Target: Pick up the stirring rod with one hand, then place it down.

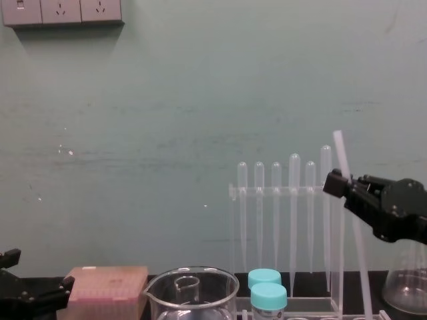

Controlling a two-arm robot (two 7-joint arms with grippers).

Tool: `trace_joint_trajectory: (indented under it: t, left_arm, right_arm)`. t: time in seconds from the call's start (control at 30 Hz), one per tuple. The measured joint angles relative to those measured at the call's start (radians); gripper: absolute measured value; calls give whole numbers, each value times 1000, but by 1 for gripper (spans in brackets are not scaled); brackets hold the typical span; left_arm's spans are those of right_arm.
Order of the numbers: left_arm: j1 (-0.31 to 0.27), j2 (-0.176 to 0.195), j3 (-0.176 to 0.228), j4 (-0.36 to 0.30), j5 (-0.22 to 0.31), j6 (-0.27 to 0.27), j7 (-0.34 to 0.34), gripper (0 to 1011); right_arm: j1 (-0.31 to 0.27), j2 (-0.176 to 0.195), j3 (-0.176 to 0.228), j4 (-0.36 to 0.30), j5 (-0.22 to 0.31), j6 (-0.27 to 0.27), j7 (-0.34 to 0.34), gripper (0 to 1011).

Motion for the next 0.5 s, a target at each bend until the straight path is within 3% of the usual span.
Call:
trace_joint_trajectory:
  t: [0.5]
  left_arm:
    - [0, 0, 0, 0, 0, 0, 0, 1000]
  right_arm:
    - [26, 4, -40, 54, -14, 45, 15, 70]
